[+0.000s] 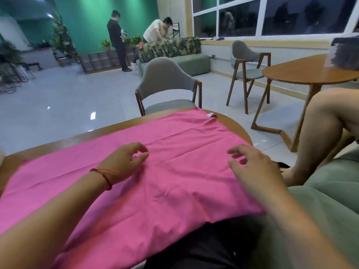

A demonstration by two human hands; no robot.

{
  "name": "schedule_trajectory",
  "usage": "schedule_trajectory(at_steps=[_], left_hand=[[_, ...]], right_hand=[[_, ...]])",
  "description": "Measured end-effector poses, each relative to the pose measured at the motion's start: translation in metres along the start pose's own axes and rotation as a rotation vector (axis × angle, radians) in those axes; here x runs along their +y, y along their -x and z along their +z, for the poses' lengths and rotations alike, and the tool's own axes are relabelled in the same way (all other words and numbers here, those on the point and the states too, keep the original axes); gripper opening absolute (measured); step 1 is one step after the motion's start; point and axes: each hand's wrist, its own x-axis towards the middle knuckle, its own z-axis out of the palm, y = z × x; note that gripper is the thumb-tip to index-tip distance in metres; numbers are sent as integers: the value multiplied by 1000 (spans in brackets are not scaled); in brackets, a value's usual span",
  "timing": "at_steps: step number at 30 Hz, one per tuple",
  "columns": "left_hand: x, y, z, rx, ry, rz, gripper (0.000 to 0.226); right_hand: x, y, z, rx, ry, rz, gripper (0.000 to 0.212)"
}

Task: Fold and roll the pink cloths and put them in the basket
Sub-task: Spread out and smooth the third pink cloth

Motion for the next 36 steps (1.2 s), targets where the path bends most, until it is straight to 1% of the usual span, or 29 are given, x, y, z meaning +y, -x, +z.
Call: schedule_trajectory(at_steps=[2, 4, 6, 8, 10, 13, 14, 16, 17, 19, 20, 23, 24, 27, 31, 33, 36], left_hand=[[-14, 19, -12, 3, -30, -35, 11], [-34, 42, -25, 2, -93, -117, 15], [-54, 62, -34, -31, -186, -241, 29], [-83, 85, -45, -77, -281, -414, 46], [-113, 106, -56, -146, -353, -574, 62], [-147, 129, -63, -273, -381, -725, 74], [-154, 134, -62, -296, -385, -742, 76], [-161, 137, -60, -288, -395, -737, 74], [-162, 135, -60, -283, -393, -731, 73], [-165, 127, -62, -285, -384, -730, 72], [-169, 124, -63, -289, -374, -725, 72], [-190, 117, -64, -311, -348, -697, 70], [-197, 114, -65, -311, -337, -689, 69], [-211, 105, -65, -305, -340, -664, 66], [-222, 92, -64, -285, -323, -684, 64], [-220, 88, -64, -273, -300, -683, 63], [-208, 98, -73, -200, -243, -681, 60]], right_hand=[[-19, -5, 15, -49, -12, -55, 17], [-40, -15, 35, -162, 10, -151, 23], [-55, -32, 52, -336, 140, -259, 39], [-69, -53, 73, -502, 309, -323, 53], [-73, -78, 94, -589, 398, -294, 58], [-65, -109, 118, -622, 521, -208, 71], [-63, -118, 121, -643, 549, -210, 70], [-60, -136, 124, -709, 540, -223, 66], [-58, -143, 125, -731, 528, -220, 69], [-55, -155, 126, -731, 557, -207, 82], [-53, -160, 128, -732, 565, -201, 84], [-58, -163, 130, -742, 572, -190, 69], [-61, -167, 131, -736, 574, -201, 68], [-64, -183, 140, -720, 590, -225, 74], [-80, -186, 146, -709, 559, -195, 66], [-84, -187, 146, -701, 555, -210, 65], [-85, -188, 159, -654, 586, -214, 67]])
